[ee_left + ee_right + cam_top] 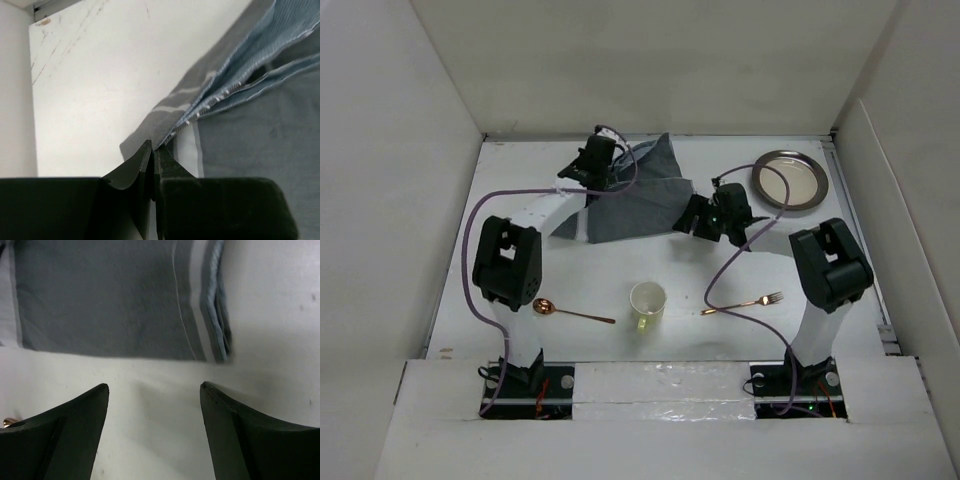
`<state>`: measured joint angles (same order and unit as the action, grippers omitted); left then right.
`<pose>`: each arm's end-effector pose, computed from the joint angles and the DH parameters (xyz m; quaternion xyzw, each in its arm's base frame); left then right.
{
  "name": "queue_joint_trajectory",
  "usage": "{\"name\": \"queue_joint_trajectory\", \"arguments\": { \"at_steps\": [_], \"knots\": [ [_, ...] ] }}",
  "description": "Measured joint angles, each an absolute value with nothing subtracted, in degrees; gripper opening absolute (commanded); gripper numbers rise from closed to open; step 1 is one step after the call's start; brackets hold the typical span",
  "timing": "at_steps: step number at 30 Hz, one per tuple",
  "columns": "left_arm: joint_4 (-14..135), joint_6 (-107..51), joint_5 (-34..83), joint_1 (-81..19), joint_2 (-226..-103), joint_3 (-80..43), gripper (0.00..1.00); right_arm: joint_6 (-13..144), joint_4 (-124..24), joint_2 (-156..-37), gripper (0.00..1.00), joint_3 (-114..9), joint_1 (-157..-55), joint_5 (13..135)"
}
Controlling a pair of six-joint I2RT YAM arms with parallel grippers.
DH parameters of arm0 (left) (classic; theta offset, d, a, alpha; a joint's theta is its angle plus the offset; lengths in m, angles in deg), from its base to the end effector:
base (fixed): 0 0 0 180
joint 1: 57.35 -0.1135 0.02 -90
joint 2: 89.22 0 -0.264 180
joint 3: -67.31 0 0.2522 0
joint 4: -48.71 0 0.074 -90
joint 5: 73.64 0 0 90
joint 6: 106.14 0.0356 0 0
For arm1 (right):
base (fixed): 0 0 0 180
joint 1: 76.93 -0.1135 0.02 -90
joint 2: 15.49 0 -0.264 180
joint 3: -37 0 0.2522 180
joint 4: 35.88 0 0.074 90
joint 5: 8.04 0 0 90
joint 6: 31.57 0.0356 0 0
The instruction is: Set the dinner table for one person
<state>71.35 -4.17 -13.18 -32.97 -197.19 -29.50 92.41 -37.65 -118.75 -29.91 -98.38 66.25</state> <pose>0.4045 -0.1640 0.2574 0.1520 0.8479 0.1743 0.4771 0.3398 0.1439 0.1541 0.0378 0.8920 0.3103 0.3265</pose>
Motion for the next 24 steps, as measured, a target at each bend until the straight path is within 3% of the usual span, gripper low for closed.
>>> {"name": "queue_joint_trajectory", "arguments": {
  "at_steps": [3,6,7,9,16,19,22,24],
  "knots": [
    [72.4,-7.88,-8.46,-35.75,-195.35,-32.14,0.0,93.9,-37.63,-123.56,0.73,-35.63,-98.41,66.08],
    [73.8,-11.8,-3.63,-38.5,-193.43,-32.97,0.0,95.17,-38.22,-128.96,0.4,-42.1,-98.41,66.08],
    [74.5,-13.06,-2.32,-39.35,-193.19,-33.34,0.0,95.6,-38.85,-130.92,0.16,-44.49,-98.38,66.14],
    [75.55,-15.36,0.11,-40.95,-193.08,-33.8,0.0,96.7,-39.51,-134.38,0.0,-48.46,-98.38,66.71],
    [77.12,-23.1,12.04,-47.46,-190.67,-30.48,0.0,94.84,-51.53,-141.39,0.03,-68.7,-96.31,71.02],
    [75.72,-27.51,18.53,-51.31,-187.57,-24.62,0.0,91.73,-55.7,-144.19,0.37,-81.32,-94.36,74.34],
    [73.91,-32.06,22.49,-53.89,-184.77,-17.87,0.0,88.89,-57.3,-143.71,0.64,-87.46,-91.81,76.44],
    [71.51,-35.95,25.4,-54.81,-182.26,-12.6,0.0,86.95,-58.26,-142.55,0.69,-88.72,-90.34,77.27]
  ]
}}
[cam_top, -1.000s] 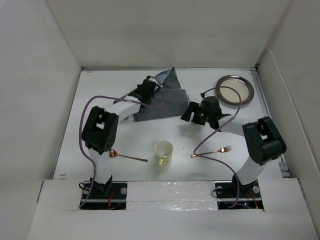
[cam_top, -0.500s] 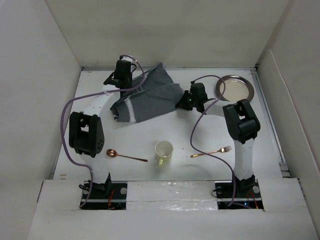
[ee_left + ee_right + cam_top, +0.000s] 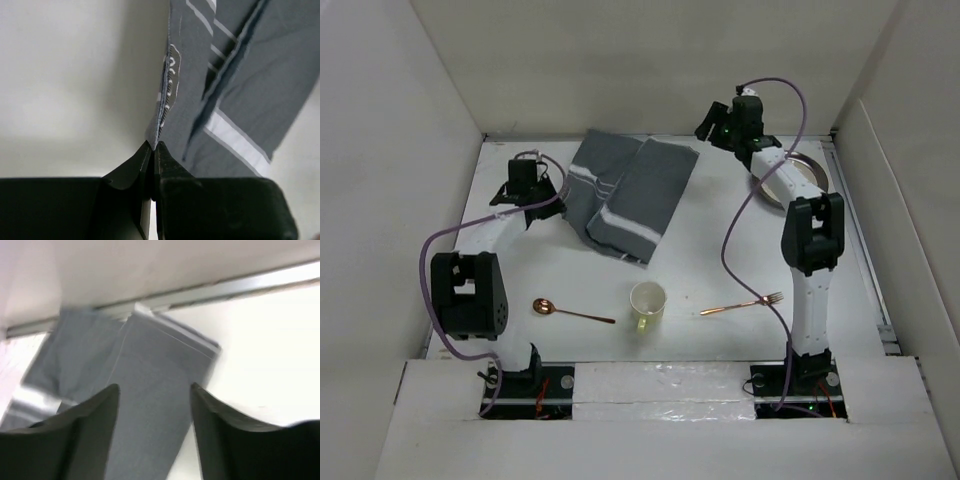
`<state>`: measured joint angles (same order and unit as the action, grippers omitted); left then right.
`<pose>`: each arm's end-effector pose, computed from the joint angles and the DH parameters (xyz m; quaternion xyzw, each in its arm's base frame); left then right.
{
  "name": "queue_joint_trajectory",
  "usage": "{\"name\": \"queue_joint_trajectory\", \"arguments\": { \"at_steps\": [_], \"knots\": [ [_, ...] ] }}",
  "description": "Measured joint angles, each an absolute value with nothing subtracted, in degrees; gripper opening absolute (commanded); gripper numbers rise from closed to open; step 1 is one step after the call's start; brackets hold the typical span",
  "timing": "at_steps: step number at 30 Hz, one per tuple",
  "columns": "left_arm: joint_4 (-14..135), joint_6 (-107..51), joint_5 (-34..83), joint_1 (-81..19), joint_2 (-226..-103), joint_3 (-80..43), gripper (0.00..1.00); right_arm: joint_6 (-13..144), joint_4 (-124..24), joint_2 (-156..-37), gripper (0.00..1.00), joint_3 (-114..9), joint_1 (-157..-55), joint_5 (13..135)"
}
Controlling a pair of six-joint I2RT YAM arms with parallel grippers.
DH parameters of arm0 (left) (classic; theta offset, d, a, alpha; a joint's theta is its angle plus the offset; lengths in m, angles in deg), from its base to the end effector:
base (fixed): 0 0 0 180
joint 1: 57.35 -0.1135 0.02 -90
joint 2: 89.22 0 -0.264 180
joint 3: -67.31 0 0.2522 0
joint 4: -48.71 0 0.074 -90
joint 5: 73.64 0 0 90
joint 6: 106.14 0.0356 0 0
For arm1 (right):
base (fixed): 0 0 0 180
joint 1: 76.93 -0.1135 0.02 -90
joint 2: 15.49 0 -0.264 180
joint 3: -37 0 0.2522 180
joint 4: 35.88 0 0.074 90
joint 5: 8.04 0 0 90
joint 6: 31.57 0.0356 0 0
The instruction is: Set the dinner table for one person
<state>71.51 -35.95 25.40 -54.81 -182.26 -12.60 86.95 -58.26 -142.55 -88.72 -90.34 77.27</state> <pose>0.3674 -0.0219 0.2558 -0.0979 0.8833 -0.1567 0.4309 0.5163 0.1261 0.2742 0.0878 0.8323 0.2274 0.4978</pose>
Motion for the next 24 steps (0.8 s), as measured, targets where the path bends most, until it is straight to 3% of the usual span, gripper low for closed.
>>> {"name": "queue_joint_trajectory", "arguments": {
  "at_steps": [2,3,5,6,7,8,14,17,18,19,21,24],
  "knots": [
    [68.16,-40.34,29.05,-55.81,-178.28,-6.13,0.0,85.0,-59.81,-140.06,0.7,-87.24,-89.51,77.99],
    [66.81,-42.42,30.51,-56.6,-176.07,-3.2,0.0,84.0,-59.88,-138.14,0.65,-84.83,-89.44,78.45],
    [64.49,-46.18,32.41,-58.19,-171.74,1.28,0.0,81.88,-60.03,-132.85,0.35,-77.82,-90.71,79.48],
    [63.16,-47.79,32.92,-58.76,-169.89,3.05,0.0,80.85,-59.97,-130.09,0.11,-74.06,-91.98,79.56],
    [61.41,-49.5,33.11,-59.2,-168.25,4.75,0.0,80.11,-59.22,-127.32,0.01,-70.08,-93.62,78.93],
    [59.11,-51.31,33.24,-59.44,-166.26,7.03,0.0,79.76,-58.44,-124.61,0.0,-66.21,-95.7,77.99],
    [51.09,-60.43,31.19,-59.29,-155.96,20.58,0.0,77.75,-57.56,-119.84,0.04,-58.65,-112.81,75.28],
    [48.88,-63.51,28.59,-59.31,-151.11,26.41,0.0,76.3,-58.48,-121.92,0.22,-59.87,-120.72,75.72],
    [48.16,-64.45,27.54,-59.31,-149.43,28.32,0.0,75.84,-59.13,-123.08,0.35,-60.92,-122.84,76.02],
    [47.66,-65.3,26.51,-59.31,-147.61,30.2,0.0,75.58,-59.7,-124.43,0.41,-62.04,-124.55,76.42],
    [47.35,-66.26,25.11,-59.29,-144.84,32.67,0.0,75.1,-59.99,-126.75,0.5,-63.65,-126.91,77.11],
    [46.81,-67.14,22.97,-59.31,-141.63,35.22,0.0,74.73,-61.93,-129.92,0.51,-66.02,-128.79,78.56]
  ]
}}
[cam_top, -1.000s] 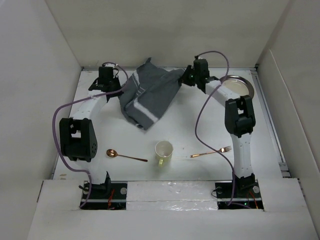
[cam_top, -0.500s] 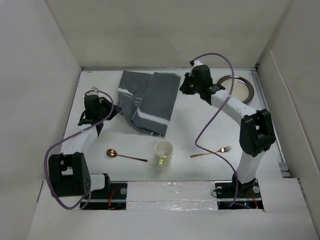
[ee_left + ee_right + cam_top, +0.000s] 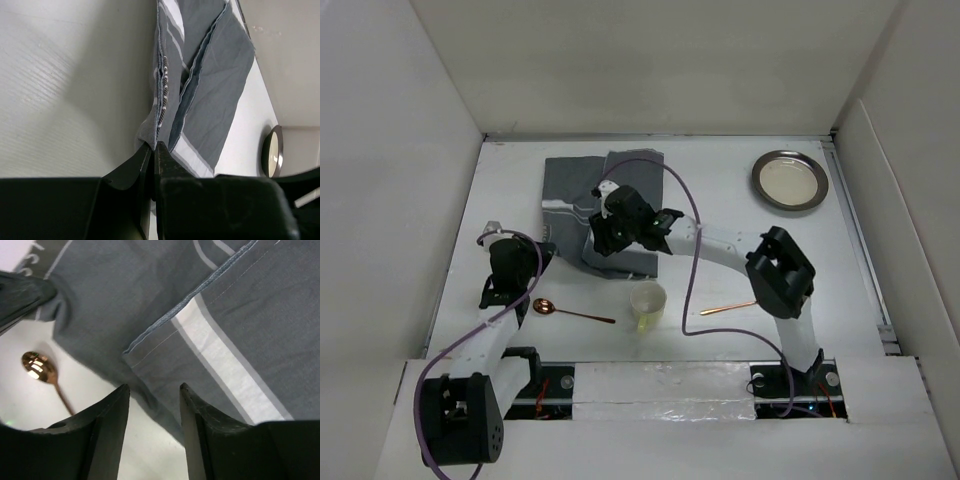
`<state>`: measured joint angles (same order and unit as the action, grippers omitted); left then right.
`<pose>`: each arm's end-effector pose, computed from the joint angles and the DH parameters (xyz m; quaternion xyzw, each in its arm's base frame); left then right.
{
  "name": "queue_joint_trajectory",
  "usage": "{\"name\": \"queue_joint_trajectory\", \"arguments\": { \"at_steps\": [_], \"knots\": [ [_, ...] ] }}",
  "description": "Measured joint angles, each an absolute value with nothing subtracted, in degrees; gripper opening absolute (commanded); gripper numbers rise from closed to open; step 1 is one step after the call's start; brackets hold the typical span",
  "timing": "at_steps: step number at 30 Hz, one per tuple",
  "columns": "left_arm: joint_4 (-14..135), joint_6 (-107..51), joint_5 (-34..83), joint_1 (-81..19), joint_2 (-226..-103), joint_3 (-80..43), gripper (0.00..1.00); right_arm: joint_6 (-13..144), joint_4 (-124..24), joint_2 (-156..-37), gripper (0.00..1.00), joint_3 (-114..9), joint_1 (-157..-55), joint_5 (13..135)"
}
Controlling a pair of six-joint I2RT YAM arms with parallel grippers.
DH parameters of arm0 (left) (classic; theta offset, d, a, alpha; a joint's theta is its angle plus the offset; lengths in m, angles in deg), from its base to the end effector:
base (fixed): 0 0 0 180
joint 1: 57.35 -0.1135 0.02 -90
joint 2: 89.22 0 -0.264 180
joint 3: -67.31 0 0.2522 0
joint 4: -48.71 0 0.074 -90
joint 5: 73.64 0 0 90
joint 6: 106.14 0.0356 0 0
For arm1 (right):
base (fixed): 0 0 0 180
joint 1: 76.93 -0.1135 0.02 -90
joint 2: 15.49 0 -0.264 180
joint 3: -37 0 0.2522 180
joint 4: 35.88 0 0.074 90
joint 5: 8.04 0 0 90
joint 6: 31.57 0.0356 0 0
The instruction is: Set the dinner table for one person
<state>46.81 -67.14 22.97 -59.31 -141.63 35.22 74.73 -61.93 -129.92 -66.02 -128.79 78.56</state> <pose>0.1992 0.0027 0.2006 -0.3309 0.7399 -0.2848 0.5118 0.2845 0.3657 0.2373 -0.2862 0.8495 0.2699 0.3515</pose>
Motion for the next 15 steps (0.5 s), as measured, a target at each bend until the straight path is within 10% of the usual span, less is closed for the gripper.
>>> {"name": "queue_joint_trajectory", "arguments": {
  "at_steps": [15],
  "knots": [
    [39.05,-67.68,23.26,-59.31,-141.54,39.48,0.0,73.66,-68.64,-140.37,0.55,-74.32,-134.25,88.06]
  ]
}}
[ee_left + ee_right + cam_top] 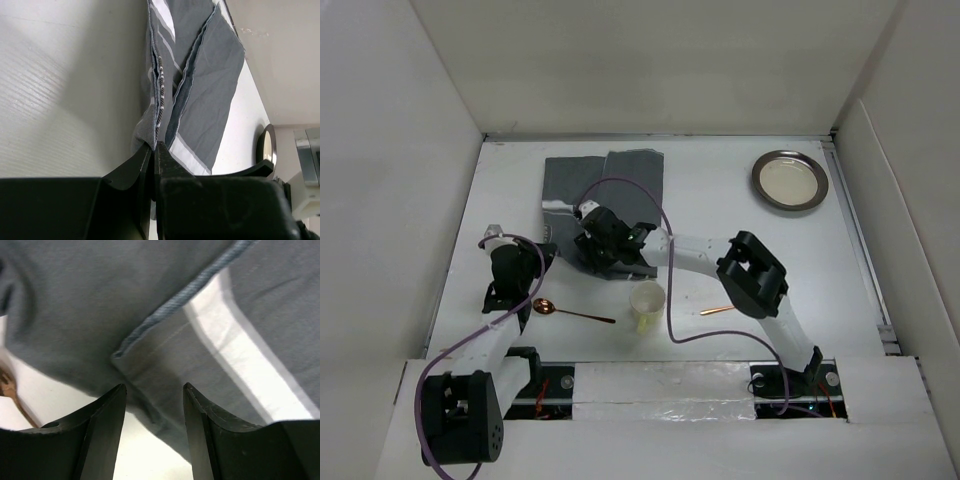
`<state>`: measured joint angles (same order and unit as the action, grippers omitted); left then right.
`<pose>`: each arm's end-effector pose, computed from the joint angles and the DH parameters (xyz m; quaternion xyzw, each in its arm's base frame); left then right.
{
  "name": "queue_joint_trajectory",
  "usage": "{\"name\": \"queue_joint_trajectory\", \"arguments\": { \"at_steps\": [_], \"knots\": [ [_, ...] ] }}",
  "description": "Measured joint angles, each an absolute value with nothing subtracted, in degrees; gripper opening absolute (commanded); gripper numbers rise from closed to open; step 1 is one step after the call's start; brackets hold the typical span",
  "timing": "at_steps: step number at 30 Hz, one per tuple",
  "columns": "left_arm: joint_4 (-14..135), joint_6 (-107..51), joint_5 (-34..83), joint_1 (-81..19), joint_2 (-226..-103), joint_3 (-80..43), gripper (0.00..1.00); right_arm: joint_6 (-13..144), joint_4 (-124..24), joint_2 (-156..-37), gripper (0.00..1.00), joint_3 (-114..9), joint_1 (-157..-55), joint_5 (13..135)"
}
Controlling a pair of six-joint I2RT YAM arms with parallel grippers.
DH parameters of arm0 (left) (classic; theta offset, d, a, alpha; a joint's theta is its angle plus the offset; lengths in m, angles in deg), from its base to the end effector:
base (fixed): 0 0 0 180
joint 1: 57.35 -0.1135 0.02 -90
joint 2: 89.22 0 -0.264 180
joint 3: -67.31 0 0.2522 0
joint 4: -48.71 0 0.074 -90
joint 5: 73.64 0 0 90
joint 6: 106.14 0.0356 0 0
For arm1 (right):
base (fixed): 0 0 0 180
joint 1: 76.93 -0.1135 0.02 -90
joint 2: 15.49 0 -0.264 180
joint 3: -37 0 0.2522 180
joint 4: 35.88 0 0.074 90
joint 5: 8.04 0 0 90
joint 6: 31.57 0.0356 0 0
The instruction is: Set the dinner table for one person
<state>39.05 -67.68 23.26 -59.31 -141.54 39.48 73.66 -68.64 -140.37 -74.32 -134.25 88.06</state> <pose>0.1939 0.0024 0.1899 -0.3233 0.7229 -0.2986 0.5327 0.2687 0.4118 0.1918 -0.3144 0.8722 0.1800 0.3287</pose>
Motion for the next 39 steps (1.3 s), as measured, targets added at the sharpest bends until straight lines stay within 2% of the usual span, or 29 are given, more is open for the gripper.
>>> {"name": "queue_joint_trajectory", "arguments": {
  "at_steps": [17,20,21,23,24,25,32,39],
  "knots": [
    [37.85,-67.66,23.39,-59.31,-140.8,41.01,0.0,73.61,-67.97,-146.55,0.54,-79.54,-137.29,96.17],
    [37.85,-67.64,23.36,-59.31,-140.8,41.06,0.0,73.61,-67.13,-147.58,0.43,-79.59,-137.66,99.65],
    [37.85,-67.64,23.36,-59.31,-140.77,41.06,0.0,73.64,-66.94,-147.62,0.32,-79.59,-137.79,100.81],
    [37.85,-67.64,23.32,-59.31,-140.64,41.06,0.0,73.68,-66.26,-147.62,0.21,-79.57,-138.14,102.84],
    [37.85,-67.64,23.28,-59.31,-140.51,41.06,0.0,73.88,-65.67,-147.62,0.06,-79.54,-138.21,103.76],
    [37.85,-67.64,23.23,-59.31,-140.4,41.06,0.0,73.81,-65.25,-147.56,0.02,-79.44,-138.32,104.48],
    [37.93,-67.9,23.19,-59.31,-140.29,40.93,0.0,74.95,-62.83,-141.0,0.0,-74.08,-138.25,109.64],
    [41.5,-68.97,23.91,-59.31,-140.14,30.87,0.0,75.38,-59.94,-118.62,0.0,-66.96,-130.58,111.08]
  ]
}}
